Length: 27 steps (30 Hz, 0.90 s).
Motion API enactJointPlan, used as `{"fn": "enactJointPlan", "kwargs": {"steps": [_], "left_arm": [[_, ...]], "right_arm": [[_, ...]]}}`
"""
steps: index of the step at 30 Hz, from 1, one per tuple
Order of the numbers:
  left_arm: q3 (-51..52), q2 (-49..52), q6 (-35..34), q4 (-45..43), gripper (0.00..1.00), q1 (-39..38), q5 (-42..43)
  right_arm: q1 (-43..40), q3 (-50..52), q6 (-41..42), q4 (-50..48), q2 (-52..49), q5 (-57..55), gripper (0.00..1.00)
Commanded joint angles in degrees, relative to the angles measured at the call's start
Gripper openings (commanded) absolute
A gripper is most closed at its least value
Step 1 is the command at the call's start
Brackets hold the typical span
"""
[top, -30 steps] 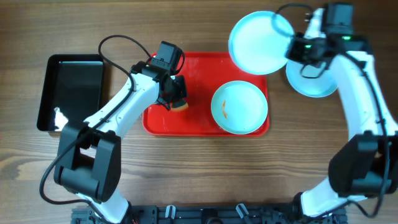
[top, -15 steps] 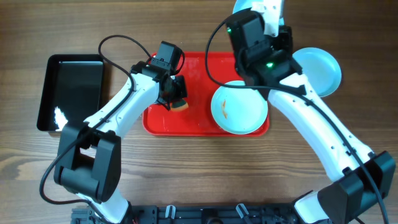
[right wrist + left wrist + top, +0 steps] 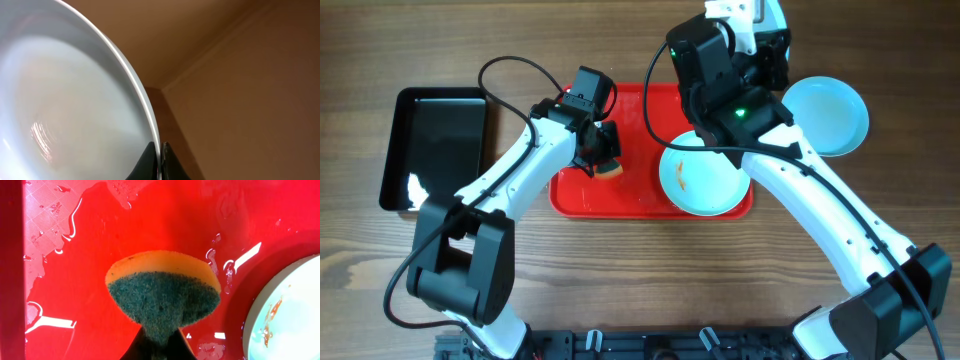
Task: Clean dirty plates on tray and stack at the side
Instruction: 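Lower the held plate onto the plate at the right and release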
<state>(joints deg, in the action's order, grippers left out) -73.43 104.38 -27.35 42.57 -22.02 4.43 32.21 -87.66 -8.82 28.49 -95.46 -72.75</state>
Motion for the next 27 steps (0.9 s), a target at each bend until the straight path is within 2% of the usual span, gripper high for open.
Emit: {"fn": "enactJointPlan", "kwargs": {"steps": [1, 27], "left_arm": [[0.3, 0.3, -0.5, -0.2, 0.04, 0.1, 0.5], [0.3, 0.3, -0.5, -0.6, 0.04, 0.1, 0.5]], "right_arm": [[0.1, -0.2, -3.0, -1.0, 0.7, -2.5, 0.04], [0.1, -0.2, -2.9, -1.0, 0.7, -2.2, 0.04]]}}
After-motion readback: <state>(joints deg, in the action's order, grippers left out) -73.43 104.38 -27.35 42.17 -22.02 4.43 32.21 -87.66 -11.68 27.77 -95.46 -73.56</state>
